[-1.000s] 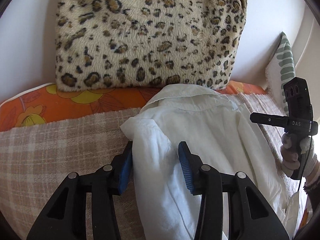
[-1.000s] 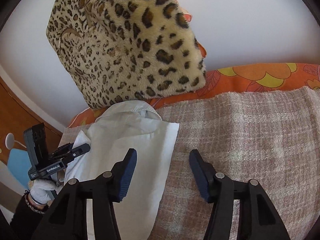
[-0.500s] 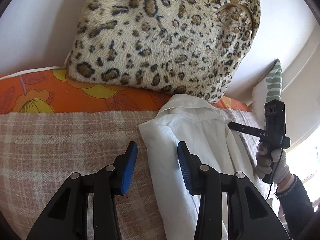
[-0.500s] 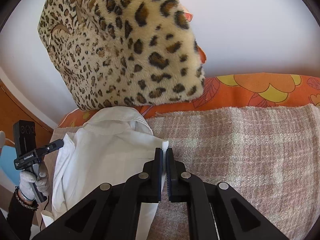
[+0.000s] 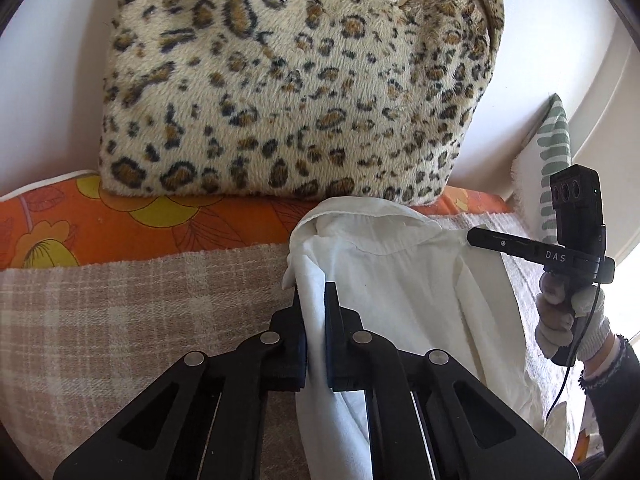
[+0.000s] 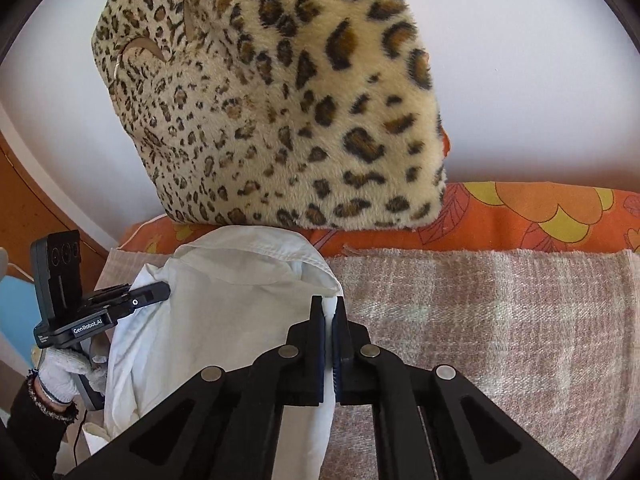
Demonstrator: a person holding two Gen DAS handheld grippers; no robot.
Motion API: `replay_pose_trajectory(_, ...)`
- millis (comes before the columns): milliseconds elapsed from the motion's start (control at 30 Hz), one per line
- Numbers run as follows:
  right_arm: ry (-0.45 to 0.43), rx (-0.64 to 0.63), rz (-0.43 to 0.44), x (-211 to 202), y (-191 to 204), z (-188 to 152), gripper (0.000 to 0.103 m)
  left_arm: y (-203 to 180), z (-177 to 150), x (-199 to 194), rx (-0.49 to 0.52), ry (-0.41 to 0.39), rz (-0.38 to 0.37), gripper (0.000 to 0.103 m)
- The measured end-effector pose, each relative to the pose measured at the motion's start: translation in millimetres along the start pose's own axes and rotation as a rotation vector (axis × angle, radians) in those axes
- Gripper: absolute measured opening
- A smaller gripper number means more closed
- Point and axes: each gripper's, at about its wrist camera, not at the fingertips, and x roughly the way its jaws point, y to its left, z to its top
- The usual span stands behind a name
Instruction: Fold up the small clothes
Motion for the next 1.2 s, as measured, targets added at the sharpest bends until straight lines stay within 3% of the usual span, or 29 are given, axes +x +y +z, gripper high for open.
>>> replay_pose_trajectory(300,-0.094,-0.08,0.021,-75,38,2,0.0,-29,2,-63,0.05,-0.128,0.019,0.004)
replay_pose_trajectory(533,-0.131,-0.153,0.044,-132,80,-23,0.0,-59,-17,-120,0.093,-0.183,0.025,0.004)
replay_pose_trajectory(900,-0.158,-0.195,0.018,-205,108,-130,0.0,-100,-110,-187,0.153,-0.189,0.023,0.004)
replay_pose_trajectory(1200,-0.143,-0.22,-0.038,-200,119,-216,0.0,-123,-179,-190,0.222,-0.139,0.099,0.005)
